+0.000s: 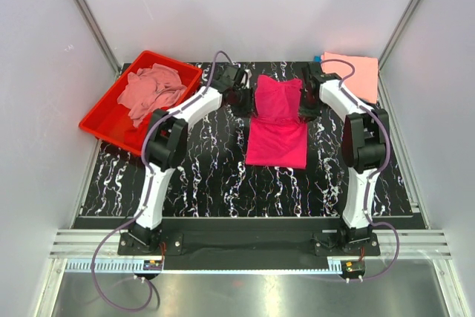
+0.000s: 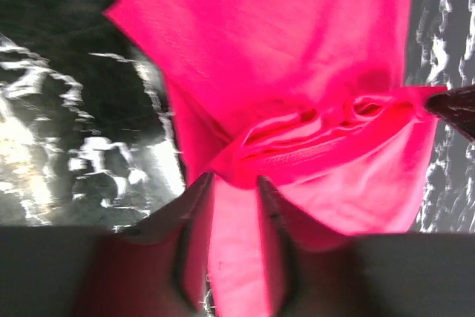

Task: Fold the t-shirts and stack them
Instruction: Fold the tshirt

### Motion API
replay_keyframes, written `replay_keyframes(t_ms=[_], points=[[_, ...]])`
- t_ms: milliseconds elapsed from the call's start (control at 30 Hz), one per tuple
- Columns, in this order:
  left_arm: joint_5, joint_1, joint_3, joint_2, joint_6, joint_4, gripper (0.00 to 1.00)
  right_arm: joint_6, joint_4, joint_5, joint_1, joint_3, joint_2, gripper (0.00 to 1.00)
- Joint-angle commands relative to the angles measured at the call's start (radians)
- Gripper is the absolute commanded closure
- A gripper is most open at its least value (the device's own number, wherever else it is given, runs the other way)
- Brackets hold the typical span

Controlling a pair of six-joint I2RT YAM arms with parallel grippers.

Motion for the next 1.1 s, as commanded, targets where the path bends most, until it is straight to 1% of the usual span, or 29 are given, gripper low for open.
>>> replay_keyframes(t_ms=[0,33,67,100,133,200,267,333,367,400,467,533,567,633,700,800,900,1000,1067], points=[[-0.029,0.040,0.055,-0.022,-0.011,-0.033,0.51,-0.043,-0.027,0.009,-0.007,0.124,0.007,0.72],[-0.052,0.043,0.006,-0.050,-0.003,-0.020,0.43,-0.043,-0.038,0.015,-0.010,0.143,0.005,0.68],[-0.085,0.047,-0.032,-0.124,0.004,0.005,0.38,-0.038,-0.052,0.020,-0.011,0.157,-0.001,0.65],[-0.105,0.051,-0.071,-0.163,0.007,0.060,0.34,-0.038,-0.066,0.020,-0.013,0.171,-0.019,0.63],[-0.121,0.050,-0.142,-0.195,0.018,0.084,0.31,-0.035,-0.066,0.008,-0.013,0.166,-0.034,0.61],[-0.115,0.042,-0.187,-0.267,0.030,0.105,0.31,-0.029,-0.060,-0.052,-0.013,0.125,-0.074,0.59],[-0.115,0.027,-0.250,-0.300,0.043,0.105,0.32,-0.017,-0.060,-0.083,-0.013,0.085,-0.096,0.59],[-0.078,0.013,-0.307,-0.344,0.063,0.137,0.33,-0.020,-0.049,-0.117,-0.013,0.016,-0.128,0.62],[-0.060,0.001,-0.380,-0.358,0.067,0.158,0.34,-0.028,-0.041,-0.124,-0.013,-0.005,-0.137,0.63],[-0.028,-0.004,-0.416,-0.379,0.081,0.230,0.37,-0.038,-0.031,-0.152,-0.013,-0.044,-0.152,0.69],[0.058,-0.013,-0.464,-0.375,0.087,0.287,0.42,-0.058,-0.031,-0.177,-0.013,-0.065,-0.157,0.72],[0.077,-0.018,-0.419,-0.311,0.098,0.254,0.47,-0.058,-0.046,-0.201,-0.013,-0.068,-0.136,0.73],[0.084,-0.021,-0.398,-0.291,0.098,0.232,0.55,-0.046,-0.044,-0.206,-0.013,-0.078,-0.125,0.73],[0.094,-0.024,-0.369,-0.263,0.098,0.215,0.57,-0.034,-0.014,-0.215,-0.013,-0.094,-0.123,0.74],[0.078,-0.029,-0.394,-0.257,0.089,0.253,0.61,-0.020,0.023,-0.224,-0.014,-0.114,-0.120,0.74],[0.081,-0.032,-0.387,-0.223,0.075,0.276,0.61,-0.018,0.045,-0.226,-0.016,-0.104,-0.090,0.75],[0.082,-0.030,-0.344,-0.183,0.067,0.299,0.60,-0.023,0.052,-0.218,-0.024,-0.072,-0.047,0.76],[0.069,-0.030,-0.281,-0.145,0.058,0.313,0.59,-0.029,0.066,-0.203,-0.034,-0.039,-0.018,0.77],[0.063,-0.030,-0.209,-0.118,0.061,0.303,0.59,-0.037,0.068,-0.195,-0.041,-0.012,0.010,0.78]])
